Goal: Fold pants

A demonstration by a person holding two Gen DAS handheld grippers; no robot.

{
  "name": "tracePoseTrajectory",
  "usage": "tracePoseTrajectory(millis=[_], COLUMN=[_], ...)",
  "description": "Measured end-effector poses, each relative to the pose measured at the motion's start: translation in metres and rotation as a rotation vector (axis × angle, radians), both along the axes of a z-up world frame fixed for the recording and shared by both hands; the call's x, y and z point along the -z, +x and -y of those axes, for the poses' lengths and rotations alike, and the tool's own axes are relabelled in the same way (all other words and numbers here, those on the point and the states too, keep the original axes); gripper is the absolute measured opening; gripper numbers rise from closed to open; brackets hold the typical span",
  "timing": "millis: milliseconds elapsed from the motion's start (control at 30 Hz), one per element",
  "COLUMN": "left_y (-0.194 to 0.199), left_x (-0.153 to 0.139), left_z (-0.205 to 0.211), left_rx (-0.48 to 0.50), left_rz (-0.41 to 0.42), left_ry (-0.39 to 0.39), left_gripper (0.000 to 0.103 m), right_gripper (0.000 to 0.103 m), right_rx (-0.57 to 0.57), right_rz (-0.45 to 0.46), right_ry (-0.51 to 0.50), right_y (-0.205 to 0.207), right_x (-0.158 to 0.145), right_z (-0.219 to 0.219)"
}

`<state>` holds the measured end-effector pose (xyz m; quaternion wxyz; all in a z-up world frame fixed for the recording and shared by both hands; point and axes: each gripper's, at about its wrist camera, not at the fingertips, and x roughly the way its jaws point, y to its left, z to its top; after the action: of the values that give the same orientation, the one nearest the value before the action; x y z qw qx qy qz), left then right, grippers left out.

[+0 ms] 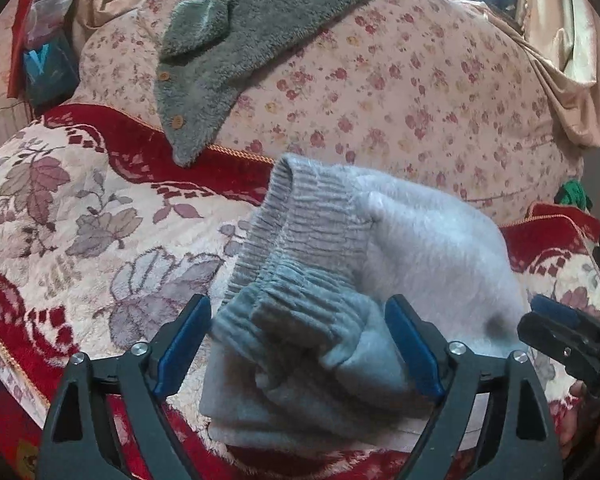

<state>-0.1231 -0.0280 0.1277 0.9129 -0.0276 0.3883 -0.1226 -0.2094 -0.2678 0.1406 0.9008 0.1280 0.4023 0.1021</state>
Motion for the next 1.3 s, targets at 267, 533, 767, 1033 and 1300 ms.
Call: tracePoseTrajectory(millis=[267, 533, 767, 1033, 1300], left_y=[-0.008, -0.013, -0.011, -0.005, 0.007], left_x=[-0.010, -0.016, -0.015, -0.010, -0.005], left_z=[0.005, 0.011, 0.010, 0.008, -0.011], left_rx=[-0.007, -0.005, -0.008, -0.002, 0.063], left_rz=[0.021, 0.043, 0.042, 0.042, 0.021], left_ry=[0.025, 0.040, 0.050, 0.065, -0.062], left_gripper=[0.090, 0.090, 0.090, 0.091, 0.098], right_gripper=[0.101, 0.101, 0.103, 0.103, 0.103], right_rx=[0.015, 0.000, 0.014, 0.014, -0.016], right_rz=[0.001, -0.006, -0.022, -0.062, -0.091], right_ry=[0.011, 0.005, 0.031, 0.112, 0.258], right_y=[-0.007, -0.011, -0.011, -0.008, -0.001], right_x=[-0.009, -0.010, -0.006, 0.010, 0.035], right_z=[0.001, -0.001, 0.009, 0.027, 0.043])
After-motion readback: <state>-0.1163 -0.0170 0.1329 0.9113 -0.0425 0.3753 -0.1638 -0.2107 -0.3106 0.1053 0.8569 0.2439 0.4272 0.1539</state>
